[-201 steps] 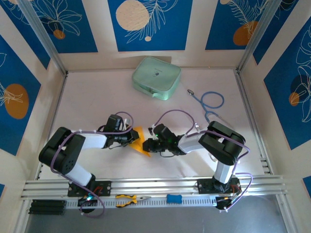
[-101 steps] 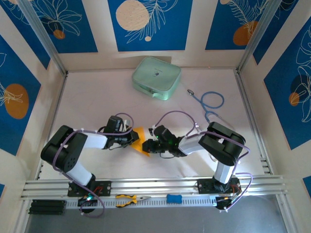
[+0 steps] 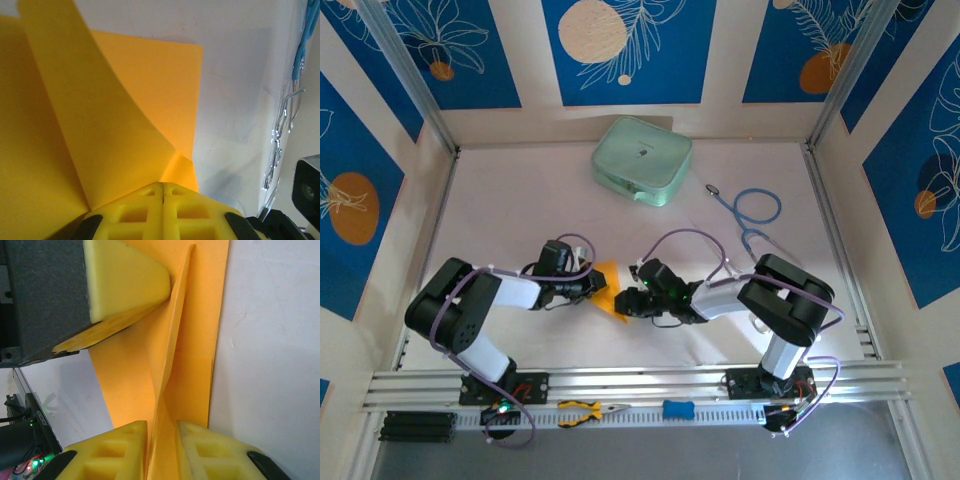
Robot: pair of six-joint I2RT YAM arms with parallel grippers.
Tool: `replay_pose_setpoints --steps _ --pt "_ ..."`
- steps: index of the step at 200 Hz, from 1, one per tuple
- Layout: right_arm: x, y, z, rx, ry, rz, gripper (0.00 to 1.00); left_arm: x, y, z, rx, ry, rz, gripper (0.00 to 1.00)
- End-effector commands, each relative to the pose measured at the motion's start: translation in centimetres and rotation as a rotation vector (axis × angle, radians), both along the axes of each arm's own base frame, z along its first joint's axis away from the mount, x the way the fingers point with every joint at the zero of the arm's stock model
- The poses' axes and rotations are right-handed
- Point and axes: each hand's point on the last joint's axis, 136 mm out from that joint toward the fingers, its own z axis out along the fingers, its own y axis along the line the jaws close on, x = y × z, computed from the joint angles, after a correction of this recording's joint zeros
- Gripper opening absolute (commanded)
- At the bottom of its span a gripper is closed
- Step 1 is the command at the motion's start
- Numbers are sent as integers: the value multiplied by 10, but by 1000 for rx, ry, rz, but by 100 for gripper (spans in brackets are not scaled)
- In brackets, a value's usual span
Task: Fold a paper plane with a square sheet of paper (pick it up from the middle)
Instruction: Perform the fourth fold on the wing at the bottom-center of the table.
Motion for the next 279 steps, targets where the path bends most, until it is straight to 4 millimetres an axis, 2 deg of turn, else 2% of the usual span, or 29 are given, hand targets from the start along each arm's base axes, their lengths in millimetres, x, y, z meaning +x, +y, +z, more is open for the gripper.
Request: replay_pose_setpoints --steps 1,79,141,180,227,279 --pt "-1 -3 3 -23 34 0 24 -9 2 -10 9 30 0 4" --pt "15 8 13 9 25 8 26 -9 1 -8 3 29 -2 4" --pt "18 11 1 9 64 -9 27 -9 1 -8 1 31 -3 3" --pt "17 14 5 50 60 -5 22 -9 1 -8 -1 33 -1 3" --pt "13 12 -1 68 80 -14 12 -8 1 -7 0 29 4 4" --pt "4 8 -14 47 103 -21 10 -5 0 12 -24 -3 9 10"
